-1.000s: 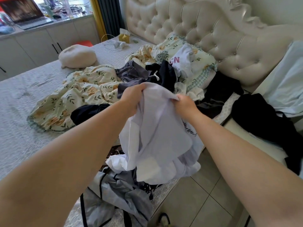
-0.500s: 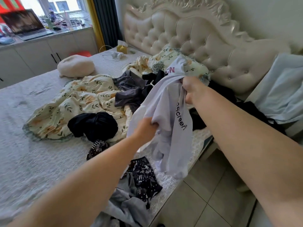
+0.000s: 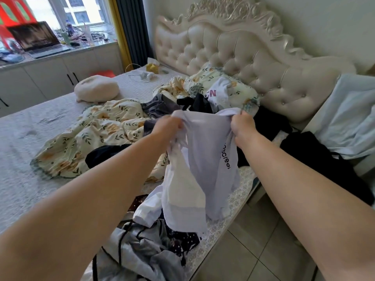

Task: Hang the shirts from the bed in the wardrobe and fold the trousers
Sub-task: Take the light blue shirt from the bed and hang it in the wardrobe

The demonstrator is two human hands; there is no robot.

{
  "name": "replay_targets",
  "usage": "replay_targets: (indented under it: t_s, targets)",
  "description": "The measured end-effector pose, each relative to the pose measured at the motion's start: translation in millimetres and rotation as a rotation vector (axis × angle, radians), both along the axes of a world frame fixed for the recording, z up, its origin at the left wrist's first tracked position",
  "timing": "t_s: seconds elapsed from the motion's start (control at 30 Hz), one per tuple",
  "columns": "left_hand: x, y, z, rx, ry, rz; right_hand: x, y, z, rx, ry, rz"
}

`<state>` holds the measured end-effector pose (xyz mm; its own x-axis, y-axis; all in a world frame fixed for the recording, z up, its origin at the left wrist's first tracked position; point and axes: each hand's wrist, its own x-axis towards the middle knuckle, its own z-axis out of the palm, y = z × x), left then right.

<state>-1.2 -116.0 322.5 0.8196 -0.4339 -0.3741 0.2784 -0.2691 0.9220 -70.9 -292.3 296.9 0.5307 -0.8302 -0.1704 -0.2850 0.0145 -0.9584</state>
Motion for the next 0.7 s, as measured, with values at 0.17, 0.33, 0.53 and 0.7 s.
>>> replay_targets:
  t_s: [0.17,0.33,0.53,0.7]
  targets:
    - [-15.4,-5.8,-9.5,-0.263,0.343,-0.354,-3.5,59.4,6.7,-0.468,-0.089,0.449]
    - [-6.8,-13.1,-38.1,-0.092,0.251,0.096,-24.1,73.9,-1.1,-0.248,0.113,0.934]
    - [-3.3,6.8,-43.5,-0.04,-0.079,-0.112,-23.0,31.3,-21.8,-0.325,0.145,0.502]
    - [7.5,7.7,-18.8,-0.282,0.017,-0.177,-16.5,22.0,-57.8,-0.607,0.597,0.813]
